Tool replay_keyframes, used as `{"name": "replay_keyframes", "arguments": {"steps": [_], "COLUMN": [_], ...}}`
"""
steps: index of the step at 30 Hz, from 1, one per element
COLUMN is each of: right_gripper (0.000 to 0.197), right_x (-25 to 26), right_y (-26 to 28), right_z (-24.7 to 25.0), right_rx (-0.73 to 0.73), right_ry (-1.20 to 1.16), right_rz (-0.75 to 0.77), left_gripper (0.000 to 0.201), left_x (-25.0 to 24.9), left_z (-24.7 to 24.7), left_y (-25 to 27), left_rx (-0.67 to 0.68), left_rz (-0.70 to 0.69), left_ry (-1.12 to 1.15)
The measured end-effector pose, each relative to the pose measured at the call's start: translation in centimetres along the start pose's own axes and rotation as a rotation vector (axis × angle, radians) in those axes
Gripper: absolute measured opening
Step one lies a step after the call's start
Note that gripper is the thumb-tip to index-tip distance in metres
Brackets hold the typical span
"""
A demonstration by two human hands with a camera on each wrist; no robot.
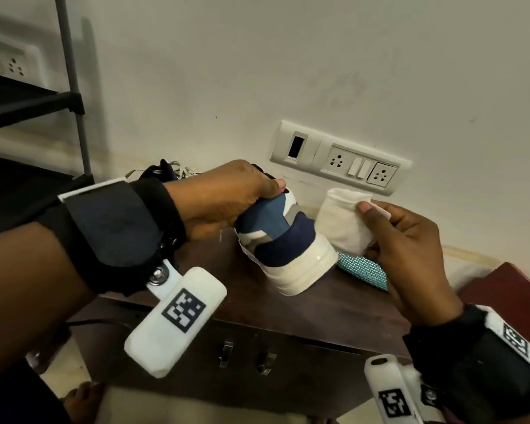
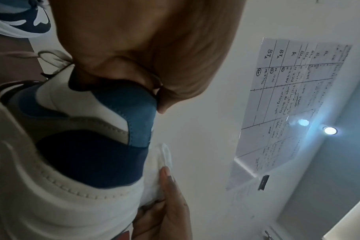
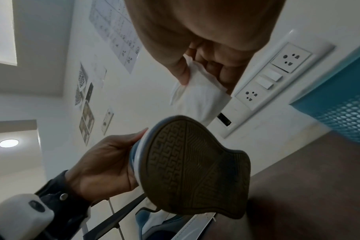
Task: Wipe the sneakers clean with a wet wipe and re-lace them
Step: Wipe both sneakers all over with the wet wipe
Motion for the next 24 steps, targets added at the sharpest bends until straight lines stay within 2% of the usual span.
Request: {"name": "replay_keyframes", "arguments": {"steps": [2,5,8,10,12,15,19,22,24], "right_gripper": [0.015,0.017,0.020,0.020,0.019,0.020,0.022,0.025,0.025], "right_x": [-0.7,-1.1,-1.0,-1.2,-1.9,-3.8,-7.0,-9.8,-12.1], "right_y": [0.1,0.9,1.6,2.2,3.0,4.2,5.8,7.0,7.7], "right_z": [0.8,1.4,2.0,2.6,3.0,2.1,2.6,2.4,2.7], "right_rx": [-0.026,-0.054,-0.044,-0.031,-0.011,0.032,-0.073,-0.144,-0.229], "right_ry": [-0.023,0.009,-0.011,-0.035,-0.063,0.030,-0.045,-0.165,-0.213], "right_rz": [-0.043,-0.028,-0.013,0.005,0.005,0.032,0.054,0.018,-0.011], "left_gripper": [0.034,0.039,0.048,0.036,0.020,0.025,0.016,0.034,0.035], "left_x": [0.4,1.2,1.2,1.2,1.3,1.9,2.7,3.3,3.9], "left_z": [-0.9,-3.7,-6.2,-7.6,-8.5,-9.9,-12.6,-14.7,-16.3], "left_y": [0.2,0.4,0.0,-0.5,-0.9,-1.4,-1.4,-1.4,-1.3], "left_rx": [0.048,0.145,0.254,0.311,0.309,0.328,0.416,0.448,0.493], "left_rz": [0.005,0.001,-0.043,-0.059,-0.052,-0.015,0.025,0.006,0.012], "left_ry": [0.038,0.104,0.063,-0.012,-0.065,-0.137,-0.282,-0.434,-0.539]}}
Point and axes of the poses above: each hand's wrist, its own y-axis away from the middle knuckle, its own z-axis out of the back of the hand, x = y × z, the point moved 9 cm from there along -y, towards the middle knuckle, and after that the axes turned 14 degrees about -z, right-handed, at the moved point
